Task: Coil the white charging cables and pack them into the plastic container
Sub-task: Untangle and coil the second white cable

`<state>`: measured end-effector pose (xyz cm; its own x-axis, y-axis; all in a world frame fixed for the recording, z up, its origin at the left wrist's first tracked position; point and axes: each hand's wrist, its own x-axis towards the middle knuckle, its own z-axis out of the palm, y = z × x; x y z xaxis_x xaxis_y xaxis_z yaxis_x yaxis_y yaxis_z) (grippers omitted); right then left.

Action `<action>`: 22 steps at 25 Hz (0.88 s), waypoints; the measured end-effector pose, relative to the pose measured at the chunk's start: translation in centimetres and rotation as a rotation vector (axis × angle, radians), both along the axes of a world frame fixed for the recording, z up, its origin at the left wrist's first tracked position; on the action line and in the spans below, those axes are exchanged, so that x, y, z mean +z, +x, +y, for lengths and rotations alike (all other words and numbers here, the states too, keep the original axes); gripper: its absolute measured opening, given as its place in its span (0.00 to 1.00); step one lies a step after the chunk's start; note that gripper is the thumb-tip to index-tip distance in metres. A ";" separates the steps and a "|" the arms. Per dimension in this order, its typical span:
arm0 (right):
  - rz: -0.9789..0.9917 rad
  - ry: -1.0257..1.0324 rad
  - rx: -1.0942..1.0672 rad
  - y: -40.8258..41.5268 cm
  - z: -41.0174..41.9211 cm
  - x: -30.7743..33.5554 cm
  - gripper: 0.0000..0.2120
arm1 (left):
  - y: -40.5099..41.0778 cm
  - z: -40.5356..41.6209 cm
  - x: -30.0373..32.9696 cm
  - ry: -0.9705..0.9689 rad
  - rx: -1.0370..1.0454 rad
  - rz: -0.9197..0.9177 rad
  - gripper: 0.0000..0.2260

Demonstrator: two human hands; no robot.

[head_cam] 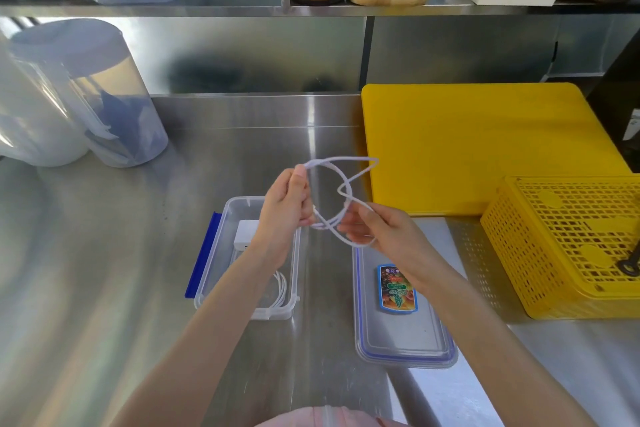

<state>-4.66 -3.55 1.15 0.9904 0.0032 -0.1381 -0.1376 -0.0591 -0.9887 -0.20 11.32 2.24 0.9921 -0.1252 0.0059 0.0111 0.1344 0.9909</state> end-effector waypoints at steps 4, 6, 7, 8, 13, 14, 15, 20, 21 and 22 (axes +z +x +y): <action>-0.044 0.001 -0.040 -0.3 -2.4 -0.2 0.14 | 1.9 2.4 0.1 -0.169 0.122 0.096 0.17; -0.088 -0.198 -0.065 -0.4 -3.5 -0.6 0.14 | 2.3 3.3 -0.1 -0.234 0.156 0.123 0.17; -0.116 -0.306 -0.081 -0.4 -3.9 -0.8 0.14 | 2.5 3.6 -0.1 -0.264 0.168 0.126 0.17; -0.141 -0.391 -0.099 -0.5 -4.3 -1.0 0.13 | 2.6 3.8 -0.1 -0.295 0.183 0.128 0.17; -0.186 -0.533 -0.161 -0.7 -6.1 -1.4 0.14 | 3.3 4.6 0.3 -0.397 0.236 0.137 0.16; -0.185 -0.513 -0.176 -0.6 -6.1 -1.4 0.14 | 3.2 4.4 0.2 -0.440 0.232 0.145 0.17; -0.180 -0.502 -0.183 -0.4 -5.9 -1.4 0.13 | 3.1 4.0 0.0 -0.489 0.224 0.158 0.17; -0.158 -0.630 -0.061 -0.2 -4.9 -2.3 0.11 | 3.2 4.1 -0.3 -0.760 0.210 0.231 0.17; -0.165 -0.647 -0.061 -0.2 -5.4 -2.3 0.12 | 3.4 4.5 -0.1 -0.786 0.218 0.229 0.17; -0.167 -0.651 -0.067 -0.2 -5.9 -2.3 0.12 | 3.5 5.0 0.0 -0.789 0.228 0.219 0.17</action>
<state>-4.91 -9.49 -1.12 0.9938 -0.0913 0.0639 -0.0104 -0.6469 -0.7625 3.31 16.30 2.24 0.9815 0.0378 -0.1877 0.0807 0.8073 0.5846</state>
